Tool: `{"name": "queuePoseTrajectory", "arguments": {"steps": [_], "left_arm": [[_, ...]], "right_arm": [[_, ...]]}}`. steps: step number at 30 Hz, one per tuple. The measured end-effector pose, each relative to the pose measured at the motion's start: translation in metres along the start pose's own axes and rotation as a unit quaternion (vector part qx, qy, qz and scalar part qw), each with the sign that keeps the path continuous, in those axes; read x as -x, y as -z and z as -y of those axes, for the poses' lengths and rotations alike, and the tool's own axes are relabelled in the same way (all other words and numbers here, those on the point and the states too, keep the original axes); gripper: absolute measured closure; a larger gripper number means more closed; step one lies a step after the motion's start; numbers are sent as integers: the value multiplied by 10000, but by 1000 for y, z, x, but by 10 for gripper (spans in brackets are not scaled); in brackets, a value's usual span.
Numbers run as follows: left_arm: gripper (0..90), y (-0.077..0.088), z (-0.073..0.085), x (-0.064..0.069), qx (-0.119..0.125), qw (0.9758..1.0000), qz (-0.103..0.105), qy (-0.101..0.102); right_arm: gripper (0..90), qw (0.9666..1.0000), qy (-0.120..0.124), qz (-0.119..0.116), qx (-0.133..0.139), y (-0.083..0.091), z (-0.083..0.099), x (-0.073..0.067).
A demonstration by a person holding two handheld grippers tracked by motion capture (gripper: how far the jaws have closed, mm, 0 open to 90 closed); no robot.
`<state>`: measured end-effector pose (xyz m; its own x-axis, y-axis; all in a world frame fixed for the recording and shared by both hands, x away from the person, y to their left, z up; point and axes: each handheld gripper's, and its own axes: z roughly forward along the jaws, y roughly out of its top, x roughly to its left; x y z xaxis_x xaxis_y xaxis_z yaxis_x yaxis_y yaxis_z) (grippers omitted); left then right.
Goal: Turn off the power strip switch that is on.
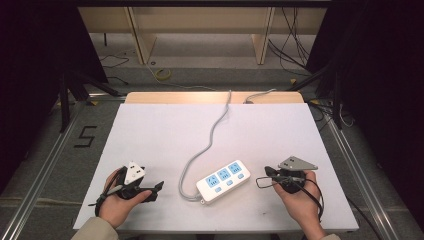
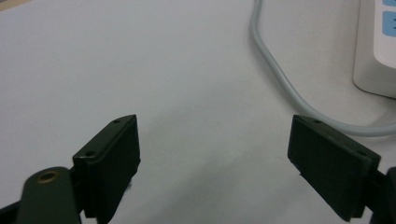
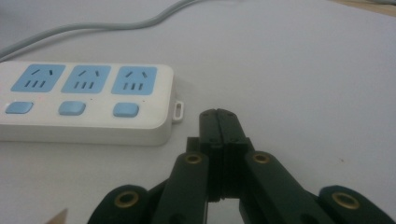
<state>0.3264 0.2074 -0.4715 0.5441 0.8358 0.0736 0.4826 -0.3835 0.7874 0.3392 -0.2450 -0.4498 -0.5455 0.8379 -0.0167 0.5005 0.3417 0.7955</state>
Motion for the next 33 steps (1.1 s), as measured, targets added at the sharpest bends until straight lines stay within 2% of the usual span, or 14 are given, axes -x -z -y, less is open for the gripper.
{"name": "queuePoseTrajectory", "arguments": {"steps": [6, 33], "left_arm": [[166, 0, 0, 1, 11, 10000, 8, 5], [168, -1, -1, 1, 16, 10000, -4, -33]], "right_arm": [[900, 9999, -55, -86, -13, 0, -2, -1], [900, 9994, 197, -275, -53, -3, -12, -10]]}}
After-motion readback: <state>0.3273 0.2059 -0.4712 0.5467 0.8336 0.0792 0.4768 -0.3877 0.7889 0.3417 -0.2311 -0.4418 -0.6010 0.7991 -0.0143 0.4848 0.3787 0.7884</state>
